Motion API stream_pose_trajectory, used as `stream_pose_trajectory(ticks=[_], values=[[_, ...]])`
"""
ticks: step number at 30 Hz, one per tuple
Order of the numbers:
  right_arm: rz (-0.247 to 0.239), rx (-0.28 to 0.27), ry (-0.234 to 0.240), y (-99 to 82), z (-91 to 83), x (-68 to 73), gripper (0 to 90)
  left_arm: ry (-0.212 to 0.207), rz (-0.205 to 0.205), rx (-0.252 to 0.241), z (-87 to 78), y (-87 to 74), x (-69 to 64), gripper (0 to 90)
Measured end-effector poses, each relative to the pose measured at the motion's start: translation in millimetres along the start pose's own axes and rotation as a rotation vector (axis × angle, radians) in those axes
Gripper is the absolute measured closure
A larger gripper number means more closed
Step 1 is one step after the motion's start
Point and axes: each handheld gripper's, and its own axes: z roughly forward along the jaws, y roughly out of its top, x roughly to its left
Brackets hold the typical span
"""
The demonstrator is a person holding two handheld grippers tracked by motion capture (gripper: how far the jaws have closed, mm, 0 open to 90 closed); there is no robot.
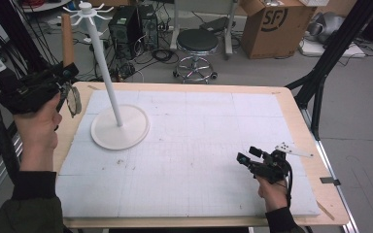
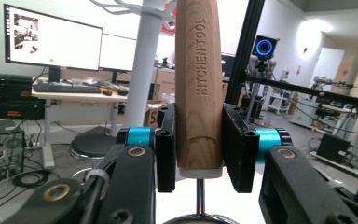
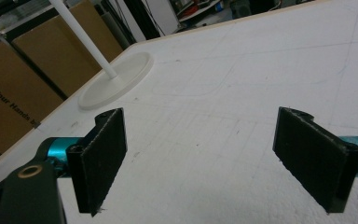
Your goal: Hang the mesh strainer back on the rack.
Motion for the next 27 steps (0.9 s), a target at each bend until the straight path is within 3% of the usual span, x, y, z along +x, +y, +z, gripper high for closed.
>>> stream_pose_trajectory(ticks=[11,21,27], values=[[0.011,-0.005,0.003,-0.5,-3.3,-0.8,16.9,0.018,0.002,0.024,2.3,0.5,8.9,68.7],[0.012,-0.011,-0.001,-0.6,-4.8,-1.9,16.9,0.017,0.010,0.041,11.1,-3.6,7.4,68.7],[0.013,-0.013,0.000,-0.5,-6.0,-2.2,16.9,0.038,-0.001,0.050,17.4,-5.5,10.4,68.7]])
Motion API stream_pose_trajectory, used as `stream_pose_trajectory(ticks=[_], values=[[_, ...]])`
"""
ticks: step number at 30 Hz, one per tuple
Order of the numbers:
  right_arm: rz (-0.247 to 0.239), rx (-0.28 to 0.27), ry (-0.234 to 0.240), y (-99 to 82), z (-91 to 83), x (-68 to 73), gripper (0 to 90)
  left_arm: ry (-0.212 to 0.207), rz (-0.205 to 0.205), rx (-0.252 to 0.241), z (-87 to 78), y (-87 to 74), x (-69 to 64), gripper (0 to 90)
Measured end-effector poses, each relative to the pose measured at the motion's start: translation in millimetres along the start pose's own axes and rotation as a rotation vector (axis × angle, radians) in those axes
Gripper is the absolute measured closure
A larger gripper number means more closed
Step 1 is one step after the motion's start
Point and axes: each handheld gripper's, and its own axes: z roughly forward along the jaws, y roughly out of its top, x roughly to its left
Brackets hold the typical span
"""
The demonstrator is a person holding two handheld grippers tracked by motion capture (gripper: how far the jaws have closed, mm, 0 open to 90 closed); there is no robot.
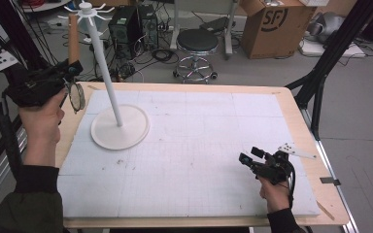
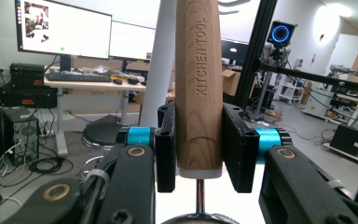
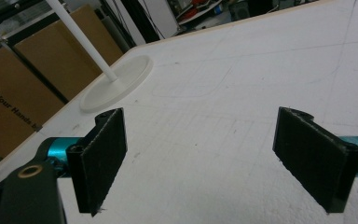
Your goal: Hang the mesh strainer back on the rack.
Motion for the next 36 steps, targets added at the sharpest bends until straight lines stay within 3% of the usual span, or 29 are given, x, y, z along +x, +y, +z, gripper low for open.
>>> stream_pose_trajectory(ticks=[29,36], values=[[0.006,-0.004,-0.008,-1.3,-4.0,-1.5,16.9,0.009,-0.023,0.017,8.4,-12.0,7.5,67.8],[0.007,-0.009,-0.012,-1.2,-4.8,-1.3,16.9,0.000,-0.051,0.000,9.2,-11.1,10.4,65.2]])
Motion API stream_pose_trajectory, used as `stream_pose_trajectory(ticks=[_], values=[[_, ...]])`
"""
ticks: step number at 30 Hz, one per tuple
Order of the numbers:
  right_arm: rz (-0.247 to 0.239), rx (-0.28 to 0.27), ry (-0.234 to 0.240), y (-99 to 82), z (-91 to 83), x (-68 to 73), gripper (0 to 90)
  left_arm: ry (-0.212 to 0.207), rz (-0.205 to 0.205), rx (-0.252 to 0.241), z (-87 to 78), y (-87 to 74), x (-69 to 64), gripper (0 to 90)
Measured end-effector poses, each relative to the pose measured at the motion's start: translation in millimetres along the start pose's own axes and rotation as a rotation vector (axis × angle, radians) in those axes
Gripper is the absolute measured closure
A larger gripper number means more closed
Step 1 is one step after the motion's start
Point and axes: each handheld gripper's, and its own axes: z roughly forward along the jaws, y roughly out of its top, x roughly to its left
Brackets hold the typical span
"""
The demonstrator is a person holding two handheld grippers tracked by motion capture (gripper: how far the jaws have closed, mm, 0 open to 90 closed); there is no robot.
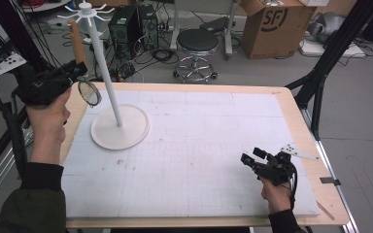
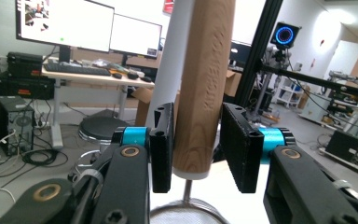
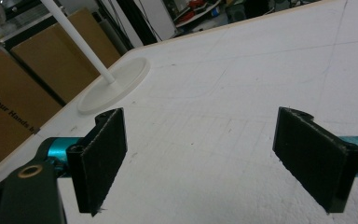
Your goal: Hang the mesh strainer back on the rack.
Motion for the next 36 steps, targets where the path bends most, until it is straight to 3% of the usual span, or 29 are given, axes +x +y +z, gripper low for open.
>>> stream_pose_trajectory(ticks=[3,10,17,24,36], values=[[0.001,0.002,0.000,-0.1,-0.1,0.2,16.9,0.002,-0.003,-0.003,-1.0,0.2,1.0,63.3],[-0.004,0.003,0.001,-0.1,0.0,0.1,16.9,-0.014,-0.015,-0.016,-7.4,1.6,1.0,46.7],[-0.013,0.014,0.007,-0.1,1.9,2.6,16.9,-0.029,0.008,-0.024,-17.1,-10.0,-1.0,35.4],[-0.016,0.011,0.001,-0.7,2.1,3.8,16.9,-0.025,0.021,0.006,-24.5,-29.9,2.9,29.9],[-0.026,0.014,-0.001,-1.8,5.0,6.1,16.9,-0.043,0.034,0.005,-37.7,-54.2,-0.6,28.2]])
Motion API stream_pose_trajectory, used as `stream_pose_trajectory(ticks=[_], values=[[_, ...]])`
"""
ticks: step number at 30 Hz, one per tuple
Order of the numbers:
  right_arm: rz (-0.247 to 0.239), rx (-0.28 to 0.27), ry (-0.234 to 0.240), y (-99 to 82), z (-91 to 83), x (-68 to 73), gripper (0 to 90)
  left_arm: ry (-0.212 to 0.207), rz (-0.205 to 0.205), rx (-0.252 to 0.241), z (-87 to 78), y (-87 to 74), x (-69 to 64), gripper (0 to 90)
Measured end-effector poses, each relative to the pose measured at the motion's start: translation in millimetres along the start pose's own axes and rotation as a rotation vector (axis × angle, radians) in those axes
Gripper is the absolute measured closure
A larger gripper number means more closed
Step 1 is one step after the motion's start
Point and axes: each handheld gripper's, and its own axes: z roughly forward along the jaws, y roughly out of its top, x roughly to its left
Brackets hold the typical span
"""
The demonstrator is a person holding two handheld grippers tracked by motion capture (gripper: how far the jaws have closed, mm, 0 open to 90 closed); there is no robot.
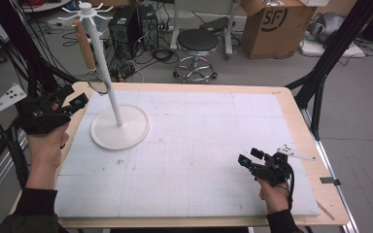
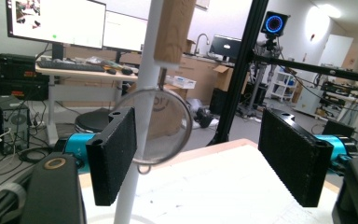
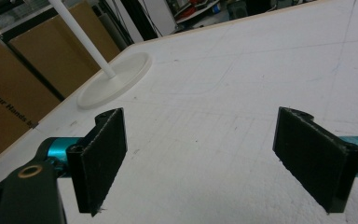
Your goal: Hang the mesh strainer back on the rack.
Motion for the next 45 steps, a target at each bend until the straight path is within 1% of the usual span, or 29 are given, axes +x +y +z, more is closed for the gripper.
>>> stream_pose_trajectory(ticks=[1,4,5,7,9,12,16,22,24,25,28,30,31,33,40,41,44,45], values=[[0.002,0.002,0.002,-0.1,0.3,0.5,16.9,-0.004,-0.002,-0.003,-0.6,-2.5,-0.8,28.1],[-0.002,0.004,0.002,-0.1,1.7,0.9,16.9,-0.010,-0.002,0.013,-2.8,-9.8,-2.2,28.0],[-0.002,0.005,0.002,-0.1,2.0,1.3,16.9,-0.007,-0.005,0.017,-4.2,-12.5,-2.5,27.8],[0.000,0.008,0.003,0.0,2.2,2.3,16.9,-0.017,-0.014,0.020,-7.6,-18.7,-2.6,27.8],[-0.003,0.008,0.004,0.1,2.6,2.7,16.9,-0.021,-0.018,0.019,-10.6,-26.5,-4.0,27.8],[-0.006,0.009,0.004,0.1,3.2,3.1,16.9,-0.025,-0.023,0.034,-12.8,-39.8,-7.6,27.7],[-0.010,0.013,0.006,-0.1,4.7,4.9,16.9,-0.035,-0.018,0.060,-11.6,-53.7,-14.2,27.7],[-0.035,0.020,0.007,-0.3,7.9,8.7,16.9,-0.066,-0.032,0.085,-6.6,-74.0,-25.0,27.9],[-0.038,0.018,0.006,-0.3,8.2,9.9,16.8,-0.066,-0.038,0.114,-4.1,-83.4,-26.8,28.2],[-0.048,0.012,0.002,-0.4,8.5,9.4,16.8,-0.068,-0.042,0.125,-3.0,-88.6,-27.2,28.1],[-0.042,0.021,0.005,-0.5,8.3,10.1,16.8,-0.073,-0.064,0.139,-0.8,-104.5,-29.4,27.9],[-0.046,0.017,0.006,-0.4,8.6,10.2,16.5,-0.070,-0.066,0.160,1.0,-115.0,-31.1,27.9],[-0.048,0.019,0.006,-0.4,8.7,10.2,16.4,-0.067,-0.063,0.180,2.4,-119.1,-31.0,27.8],[-0.050,0.019,0.009,-0.3,8.9,10.7,16.2,-0.067,-0.071,0.201,4.6,-124.7,-31.5,27.5],[-0.071,0.015,0.020,0.0,9.9,15.3,15.7,-0.093,-0.068,0.236,8.2,-142.2,-41.2,27.2],[-0.078,0.014,0.023,0.0,10.3,15.4,15.7,-0.095,-0.073,0.247,8.7,-143.5,-41.7,27.1],[-0.075,0.019,0.030,-0.1,10.1,17.7,15.6,-0.100,-0.066,0.271,8.7,-148.9,-44.4,27.2],[-0.081,0.016,0.034,0.0,10.2,17.6,15.6,-0.101,-0.075,0.286,8.4,-152.1,-45.7,27.1]])
